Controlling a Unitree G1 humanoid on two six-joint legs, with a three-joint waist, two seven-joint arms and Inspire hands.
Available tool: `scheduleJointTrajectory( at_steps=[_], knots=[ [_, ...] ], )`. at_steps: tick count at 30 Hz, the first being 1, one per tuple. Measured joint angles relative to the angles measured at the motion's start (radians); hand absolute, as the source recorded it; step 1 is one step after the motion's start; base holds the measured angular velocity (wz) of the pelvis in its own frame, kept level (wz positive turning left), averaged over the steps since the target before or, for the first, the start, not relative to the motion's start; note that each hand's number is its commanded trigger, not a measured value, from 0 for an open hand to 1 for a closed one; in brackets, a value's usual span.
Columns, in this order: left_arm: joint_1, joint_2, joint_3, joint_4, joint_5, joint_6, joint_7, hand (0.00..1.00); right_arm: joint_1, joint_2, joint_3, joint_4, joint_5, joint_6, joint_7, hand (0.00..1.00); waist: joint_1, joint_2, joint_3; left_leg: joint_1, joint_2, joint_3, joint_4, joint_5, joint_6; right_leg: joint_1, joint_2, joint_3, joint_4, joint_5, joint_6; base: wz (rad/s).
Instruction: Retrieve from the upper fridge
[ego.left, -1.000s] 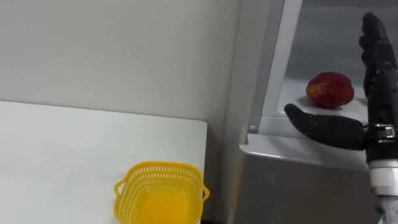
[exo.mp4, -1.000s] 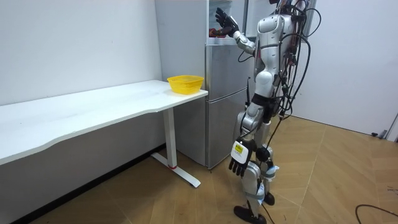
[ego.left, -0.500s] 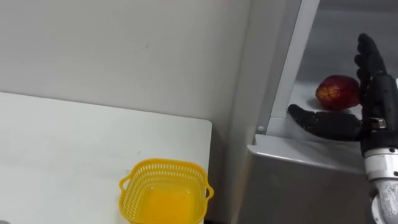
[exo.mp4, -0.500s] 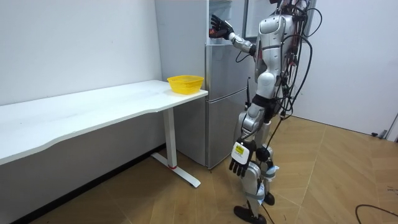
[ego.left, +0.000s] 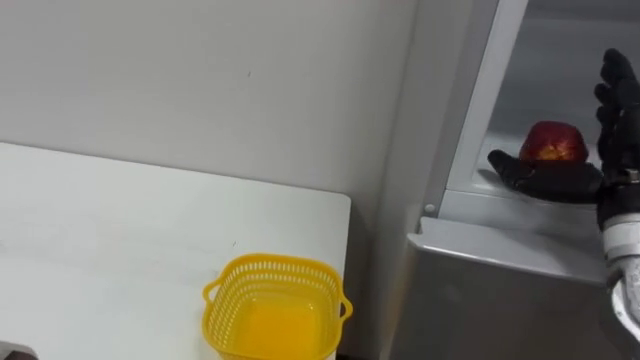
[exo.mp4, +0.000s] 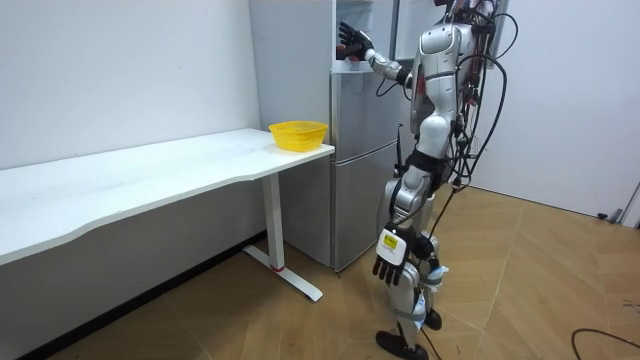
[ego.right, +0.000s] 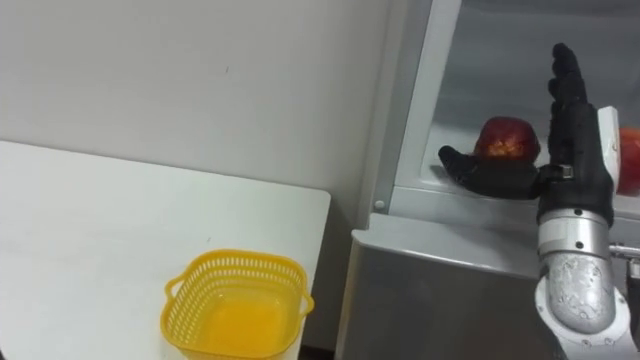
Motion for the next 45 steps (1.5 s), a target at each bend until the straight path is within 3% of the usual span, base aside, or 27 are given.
scheduleJointTrajectory(
  at_steps=[6, 14, 18, 22, 27, 29, 31, 45],
  knots=[
    [0.005, 0.001, 0.0, 0.001, 0.0, 0.003, -0.001, 0.0, 0.0, -0.014, 0.0, 0.004, 0.004, 0.002, 0.005, 0.0, 0.001, 0.0, -0.0002, 0.0, 0.0, -0.001, 0.0, 0.0, 0.0, 0.0, 0.0, -0.001, 0.0, 0.0, 0.0, 0.01],
    [0.008, 0.008, 0.001, 0.0, 0.0, 0.023, -0.005, 0.0, 0.0, -0.021, 0.001, 0.004, 0.035, 0.066, 0.086, 0.0, 0.0, -0.007, -0.0048, 0.002, 0.001, 0.0, 0.0, 0.0, 0.0, 0.001, -0.003, 0.001, 0.002, 0.0, 0.0, 0.0],
    [0.008, 0.014, 0.024, -0.001, 0.002, 0.023, -0.004, 0.0, 0.0, -0.042, 0.001, 0.039, 0.092, 0.067, 0.153, 0.0, 0.003, -0.011, -0.0072, 0.003, 0.001, 0.0, 0.002, 0.0, 0.0, 0.002, -0.004, 0.002, 0.002, 0.0, 0.0, 0.0],
    [0.011, 0.024, 0.033, -0.022, 0.017, 0.024, -0.004, 0.0, -0.001, -0.084, 0.002, 0.092, 0.114, 0.066, 0.223, 0.0, 0.006, -0.025, -0.005, 0.005, 0.001, 0.0, 0.007, 0.0, 0.0, 0.009, -0.005, 0.0, 0.001, 0.0, 0.0, 0.0],
    [0.013, 0.025, 0.036, -0.041, 0.017, 0.025, -0.005, 0.0, -0.002, -0.097, 0.003, 0.132, 0.115, 0.067, 0.279, 0.0, 0.007, -0.036, -0.0007, 0.008, 0.0, 0.003, 0.011, 0.0, 0.0, 0.014, -0.004, 0.001, 0.0, 0.0, 0.0, 0.0],
    [0.01, 0.025, 0.037, -0.04, 0.016, 0.03, -0.006, 0.0, -0.002, -0.104, 0.005, 0.143, 0.144, 0.065, 0.3, 0.64, 0.007, -0.037, -0.0009, 0.006, 0.0, 0.004, 0.013, 0.0, 0.0, 0.014, -0.005, 0.0, -0.001, 0.0, 0.0, 0.0],
    [0.008, 0.027, 0.038, -0.039, 0.016, 0.034, -0.008, 0.0, -0.007, -0.116, 0.006, 0.159, 0.167, 0.064, 0.324, 1.0, 0.008, -0.038, -0.0013, 0.006, 0.0, 0.004, 0.013, 0.0, 0.0, 0.014, -0.006, 0.0, -0.002, 0.0, -0.001, 0.0],
    [0.005, 0.037, 0.041, -0.043, 0.017, 0.077, -0.004, 0.0, -0.109, -0.161, 0.01, 0.397, 0.302, 0.065, 0.53, 1.0, 0.013, -0.042, -0.0054, 0.009, 0.002, 0.008, 0.034, -0.001, 0.0, 0.027, -0.005, 0.005, -0.005, 0.0, -0.003, 0.01]
  ],
)
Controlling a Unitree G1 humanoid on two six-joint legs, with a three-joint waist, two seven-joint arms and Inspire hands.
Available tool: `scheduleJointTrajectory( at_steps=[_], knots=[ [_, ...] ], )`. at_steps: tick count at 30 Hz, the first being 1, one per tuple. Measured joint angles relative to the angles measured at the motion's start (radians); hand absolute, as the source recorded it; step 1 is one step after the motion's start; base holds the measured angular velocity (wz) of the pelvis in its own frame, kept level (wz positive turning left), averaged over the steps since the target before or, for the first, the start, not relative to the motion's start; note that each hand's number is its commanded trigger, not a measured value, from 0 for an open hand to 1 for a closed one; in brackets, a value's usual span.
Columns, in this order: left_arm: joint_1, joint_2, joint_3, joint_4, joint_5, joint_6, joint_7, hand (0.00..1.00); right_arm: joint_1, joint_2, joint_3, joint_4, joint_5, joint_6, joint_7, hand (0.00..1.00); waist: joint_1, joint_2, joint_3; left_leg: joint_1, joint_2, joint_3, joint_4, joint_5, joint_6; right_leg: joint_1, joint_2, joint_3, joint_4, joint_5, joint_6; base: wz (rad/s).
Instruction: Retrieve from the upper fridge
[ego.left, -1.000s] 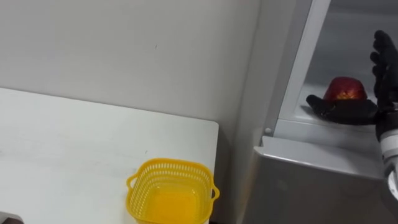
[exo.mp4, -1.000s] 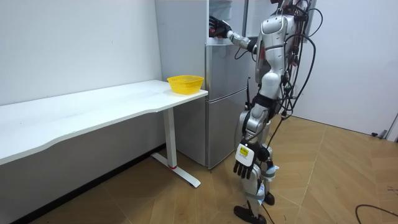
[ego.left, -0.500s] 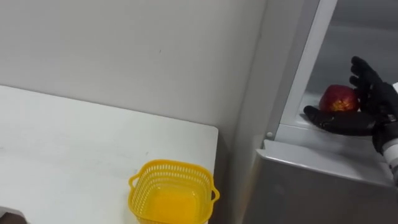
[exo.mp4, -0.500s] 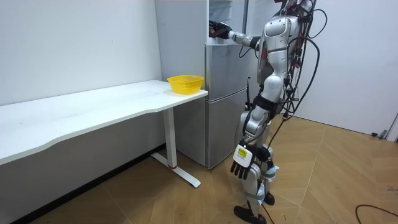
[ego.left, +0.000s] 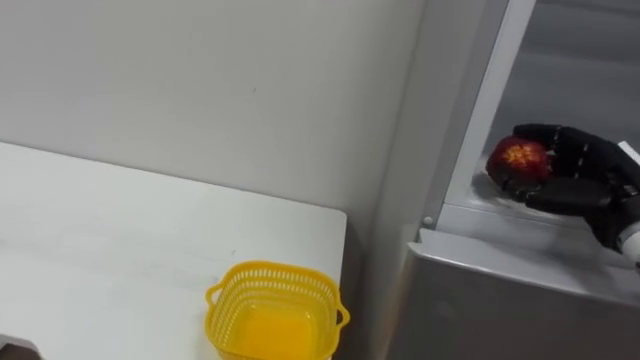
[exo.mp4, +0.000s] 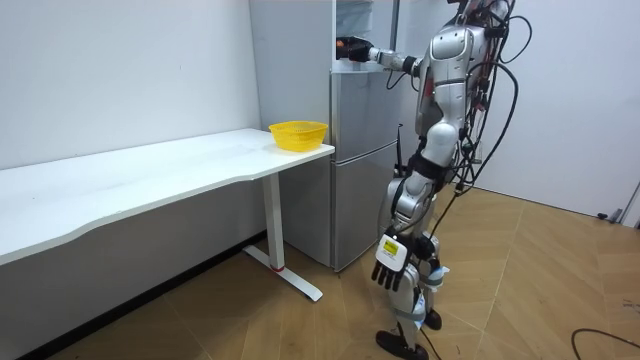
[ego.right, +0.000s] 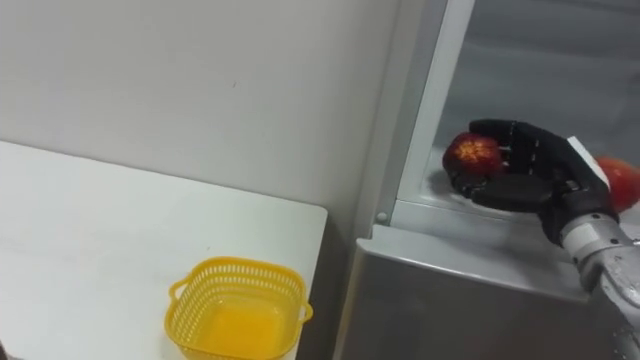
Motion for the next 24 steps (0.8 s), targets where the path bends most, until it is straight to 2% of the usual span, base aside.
scheduleJointTrajectory(
  at_steps=[4, 9, 12, 16, 19, 22, 24],
  knots=[
    [0.002, 0.0, -0.001, -0.001, 0.0, 0.017, 0.0, 0.0, -0.005, -0.01, -0.002, 0.023, 0.001, 0.001, 0.024, 1.0, 0.009, 0.001, -0.0004, -0.003, 0.0, 0.0, 0.0, -0.001, 0.0, 0.001, 0.0, -0.002, 0.002, 0.0, 0.0, 0.0],
    [-0.002, 0.002, -0.002, -0.02, 0.0, 0.021, 0.003, 0.0, -0.005, -0.015, -0.002, 0.022, 0.036, 0.006, 0.023, 1.0, 0.012, 0.002, -0.0014, -0.004, 0.001, 0.0, -0.002, -0.001, 0.0, -0.002, 0.002, -0.002, 0.003, 0.0, 0.0, 0.0],
    [-0.007, 0.007, -0.001, -0.026, 0.0, 0.022, 0.004, 0.0, -0.005, -0.016, -0.002, 0.005, 0.044, 0.022, 0.014, 1.0, 0.011, 0.003, -0.0073, -0.003, 0.001, 0.002, -0.001, -0.001, 0.0, -0.002, 0.003, -0.002, 0.005, 0.002, -0.002, 0.0],
    [-0.008, 0.007, -0.002, -0.038, 0.0, 0.022, 0.011, 0.0, 0.0, -0.014, 0.002, -0.05, 0.044, 0.052, -0.02, 1.0, 0.011, 0.018, -0.0137, -0.001, 0.001, 0.005, -0.003, -0.001, 0.0, -0.005, 0.003, 0.001, 0.008, 0.003, -0.002, -0.02],
    [-0.009, 0.007, -0.002, -0.039, 0.0, 0.022, 0.03, 0.0, 0.002, -0.012, 0.002, -0.079, 0.044, 0.057, -0.037, 1.0, 0.008, 0.026, -0.0133, 0.0, 0.002, 0.005, -0.004, -0.001, 0.0, -0.004, 0.001, 0.001, 0.011, 0.003, -0.002, 0.0],
    [-0.009, 0.007, -0.003, -0.038, 0.0, 0.02, 0.048, 0.0, 0.002, -0.008, 0.002, -0.102, 0.083, 0.057, -0.061, 1.0, 0.0, 0.035, -0.0075, -0.003, 0.003, 0.006, -0.005, -0.001, 0.0, -0.004, 0.001, 0.001, 0.019, 0.003, -0.002, 0.0],
    [-0.009, 0.009, -0.003, -0.038, 0.0, 0.02, 0.054, 0.0, 0.003, -0.007, 0.003, -0.118, 0.084, 0.059, -0.072, 1.0, -0.007, 0.036, -0.0063, -0.006, 0.002, 0.006, -0.005, -0.001, 0.0, -0.008, 0.0, 0.002, 0.019, 0.003, -0.002, 0.0]
  ],
)
